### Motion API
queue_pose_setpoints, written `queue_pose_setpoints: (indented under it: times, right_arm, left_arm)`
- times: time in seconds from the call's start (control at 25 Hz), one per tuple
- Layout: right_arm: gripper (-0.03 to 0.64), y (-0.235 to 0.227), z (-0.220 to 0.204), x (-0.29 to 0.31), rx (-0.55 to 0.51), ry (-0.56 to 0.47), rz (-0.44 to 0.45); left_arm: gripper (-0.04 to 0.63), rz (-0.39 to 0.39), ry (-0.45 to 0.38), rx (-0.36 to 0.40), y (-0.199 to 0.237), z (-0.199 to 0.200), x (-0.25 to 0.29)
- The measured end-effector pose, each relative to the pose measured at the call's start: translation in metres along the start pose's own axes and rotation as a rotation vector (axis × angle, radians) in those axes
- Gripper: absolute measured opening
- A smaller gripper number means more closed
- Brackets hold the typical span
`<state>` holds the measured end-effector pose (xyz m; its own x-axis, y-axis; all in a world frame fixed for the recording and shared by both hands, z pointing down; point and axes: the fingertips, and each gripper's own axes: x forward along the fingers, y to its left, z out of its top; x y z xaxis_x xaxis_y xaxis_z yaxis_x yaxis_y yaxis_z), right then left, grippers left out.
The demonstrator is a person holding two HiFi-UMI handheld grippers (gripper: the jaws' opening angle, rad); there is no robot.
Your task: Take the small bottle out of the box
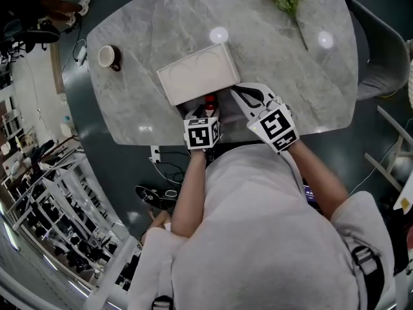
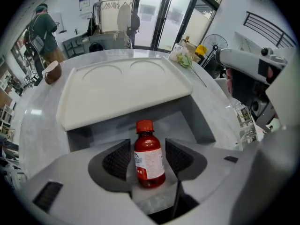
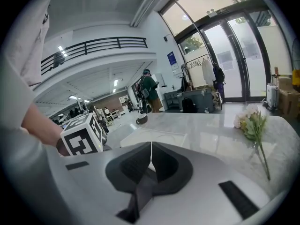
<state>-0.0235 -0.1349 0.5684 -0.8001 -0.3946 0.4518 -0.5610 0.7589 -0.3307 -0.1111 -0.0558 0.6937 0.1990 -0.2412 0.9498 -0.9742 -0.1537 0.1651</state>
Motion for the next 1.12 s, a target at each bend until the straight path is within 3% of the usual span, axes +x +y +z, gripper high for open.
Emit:
queue_pose_setpoints:
  times: [1.12]
  right_arm:
    - [0.026,-0.009,-0.007,-0.009,0.022,-0.008,-0.045]
  left_arm:
    - [0.213,0.010,0.076,0.044,0.004,-0.012,0.023]
